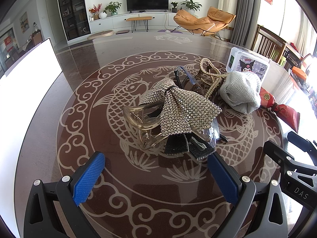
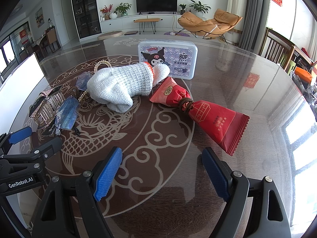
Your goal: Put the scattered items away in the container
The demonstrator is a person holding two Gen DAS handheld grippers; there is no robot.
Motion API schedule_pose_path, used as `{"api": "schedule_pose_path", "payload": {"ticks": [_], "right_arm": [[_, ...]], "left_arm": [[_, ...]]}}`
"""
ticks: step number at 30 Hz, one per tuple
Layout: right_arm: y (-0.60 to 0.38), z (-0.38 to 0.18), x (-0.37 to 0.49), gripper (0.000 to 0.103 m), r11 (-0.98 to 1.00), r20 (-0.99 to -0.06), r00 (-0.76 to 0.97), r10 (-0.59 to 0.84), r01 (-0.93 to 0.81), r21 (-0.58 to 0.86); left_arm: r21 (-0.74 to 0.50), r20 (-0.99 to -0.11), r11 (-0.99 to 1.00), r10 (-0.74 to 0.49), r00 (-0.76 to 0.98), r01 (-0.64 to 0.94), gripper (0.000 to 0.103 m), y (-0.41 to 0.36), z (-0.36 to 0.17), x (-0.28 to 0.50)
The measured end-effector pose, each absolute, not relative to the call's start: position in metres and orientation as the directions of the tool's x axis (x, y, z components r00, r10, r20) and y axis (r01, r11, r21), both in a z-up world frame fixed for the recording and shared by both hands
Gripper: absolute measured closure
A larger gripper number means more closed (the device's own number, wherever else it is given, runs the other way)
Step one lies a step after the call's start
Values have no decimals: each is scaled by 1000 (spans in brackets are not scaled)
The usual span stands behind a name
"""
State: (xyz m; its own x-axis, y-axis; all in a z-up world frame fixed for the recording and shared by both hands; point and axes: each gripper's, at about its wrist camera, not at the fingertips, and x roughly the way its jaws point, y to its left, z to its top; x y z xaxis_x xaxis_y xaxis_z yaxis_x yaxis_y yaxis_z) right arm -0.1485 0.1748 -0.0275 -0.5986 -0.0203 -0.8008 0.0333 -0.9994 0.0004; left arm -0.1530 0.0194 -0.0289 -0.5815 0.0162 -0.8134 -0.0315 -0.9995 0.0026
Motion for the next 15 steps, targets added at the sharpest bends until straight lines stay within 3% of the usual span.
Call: {"api": "schedule_pose_path", "payload": {"ticks": [15], "right_arm": [[175,-27,-148,19,-999,-801,-599,-20,33,0]], "left_arm": [[3,-813,-1000,16,-582,-31,0,19,-29,-153]]}}
